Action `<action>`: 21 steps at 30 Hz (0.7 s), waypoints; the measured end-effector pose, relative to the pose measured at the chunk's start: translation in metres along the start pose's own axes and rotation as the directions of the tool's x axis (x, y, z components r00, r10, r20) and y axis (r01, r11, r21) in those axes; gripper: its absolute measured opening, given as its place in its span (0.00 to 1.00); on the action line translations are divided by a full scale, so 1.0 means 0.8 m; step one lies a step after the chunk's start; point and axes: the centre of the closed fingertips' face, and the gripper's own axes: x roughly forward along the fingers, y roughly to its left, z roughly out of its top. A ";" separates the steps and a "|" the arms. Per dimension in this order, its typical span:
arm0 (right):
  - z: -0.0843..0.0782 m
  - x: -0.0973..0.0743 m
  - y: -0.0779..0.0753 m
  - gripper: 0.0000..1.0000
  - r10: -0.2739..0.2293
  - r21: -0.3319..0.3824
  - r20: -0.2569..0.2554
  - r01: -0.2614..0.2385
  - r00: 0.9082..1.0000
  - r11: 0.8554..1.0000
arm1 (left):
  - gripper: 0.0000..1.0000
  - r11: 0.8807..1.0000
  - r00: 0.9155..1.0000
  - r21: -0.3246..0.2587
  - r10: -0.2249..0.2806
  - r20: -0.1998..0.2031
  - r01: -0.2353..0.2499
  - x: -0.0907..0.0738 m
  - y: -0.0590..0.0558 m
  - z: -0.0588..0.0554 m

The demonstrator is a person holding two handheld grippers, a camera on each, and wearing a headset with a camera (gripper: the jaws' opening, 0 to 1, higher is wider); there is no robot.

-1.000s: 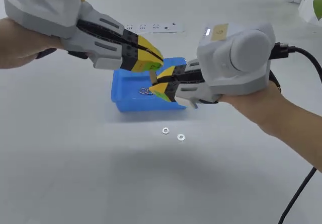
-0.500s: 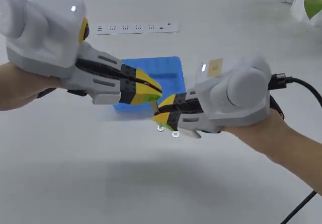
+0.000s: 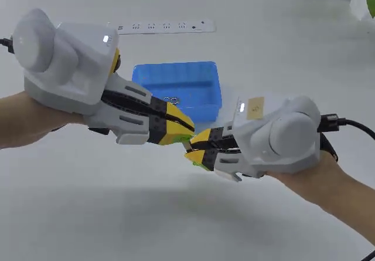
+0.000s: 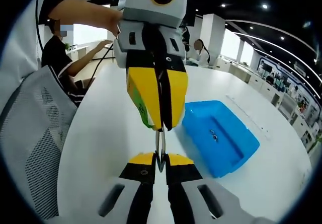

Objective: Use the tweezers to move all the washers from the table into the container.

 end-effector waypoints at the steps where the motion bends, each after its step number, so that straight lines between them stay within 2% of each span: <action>1: -0.001 0.001 0.000 0.09 -0.001 -0.009 -0.005 0.001 1.000 1.000 | 0.07 1.000 1.000 0.002 0.001 -0.003 -0.001 0.000 0.001 -0.001; 9: -0.005 0.008 -0.009 0.09 -0.026 -0.003 -0.005 0.026 1.000 1.000 | 0.06 1.000 1.000 0.014 0.023 -0.012 -0.023 0.001 0.015 -0.009; 17: -0.009 0.018 -0.019 0.11 -0.040 0.017 -0.008 0.040 0.999 0.999 | 0.06 0.999 0.999 0.029 0.021 -0.025 -0.020 0.004 0.031 -0.016; 21: -0.010 0.020 -0.023 0.11 -0.046 0.033 -0.001 0.046 0.999 0.998 | 0.06 0.999 0.999 0.035 0.022 -0.026 -0.022 0.007 0.035 -0.014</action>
